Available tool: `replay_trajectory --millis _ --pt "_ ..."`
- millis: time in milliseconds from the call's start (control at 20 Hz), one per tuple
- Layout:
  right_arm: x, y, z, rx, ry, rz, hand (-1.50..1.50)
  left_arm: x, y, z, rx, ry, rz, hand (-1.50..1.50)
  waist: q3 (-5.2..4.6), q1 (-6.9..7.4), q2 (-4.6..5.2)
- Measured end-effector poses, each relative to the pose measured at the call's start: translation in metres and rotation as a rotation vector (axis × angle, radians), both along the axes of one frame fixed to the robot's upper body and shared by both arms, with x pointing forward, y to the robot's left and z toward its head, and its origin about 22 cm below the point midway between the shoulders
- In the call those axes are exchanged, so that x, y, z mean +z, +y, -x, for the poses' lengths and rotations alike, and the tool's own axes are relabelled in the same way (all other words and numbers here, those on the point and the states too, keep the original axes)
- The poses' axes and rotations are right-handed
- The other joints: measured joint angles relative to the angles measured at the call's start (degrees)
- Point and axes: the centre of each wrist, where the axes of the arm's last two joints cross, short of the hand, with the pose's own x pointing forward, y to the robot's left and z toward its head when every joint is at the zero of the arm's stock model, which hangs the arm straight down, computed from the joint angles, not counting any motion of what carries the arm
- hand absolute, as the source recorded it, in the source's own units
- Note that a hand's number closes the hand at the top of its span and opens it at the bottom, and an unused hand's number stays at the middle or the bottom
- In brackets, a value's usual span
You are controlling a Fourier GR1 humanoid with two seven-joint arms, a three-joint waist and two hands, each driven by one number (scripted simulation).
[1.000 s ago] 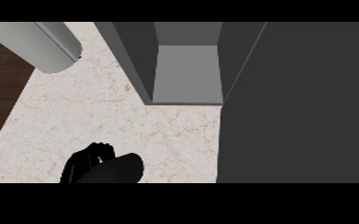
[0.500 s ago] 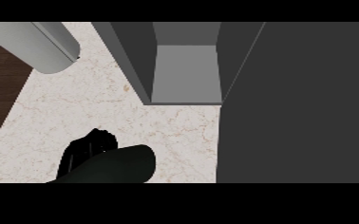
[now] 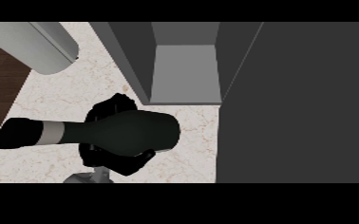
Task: Pick up the wine, place it into the cabinet and close the cabinet
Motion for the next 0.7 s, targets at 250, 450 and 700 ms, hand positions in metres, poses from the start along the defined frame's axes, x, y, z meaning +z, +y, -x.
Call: replay_trajectory --millis 250,450,700 --pt "0.003 -0.004 -0.004 -0.001 -0.003 0.004 -1.50 0.009 -0.022 -0.025 0.028 -0.013 -0.041 1.50 0.00 -0.06 0.03" --pt "-0.002 -0.004 -0.001 -0.003 -0.007 0.008 -1.50 0.014 -0.039 -0.045 0.038 -0.017 -0.102 1.50 0.01 -0.20 0.05" --pt "-0.002 -0.001 -0.006 -0.011 -0.009 0.009 -1.50 0.003 -0.055 -0.054 0.031 0.003 -0.172 1.50 -0.01 -0.16 0.05"
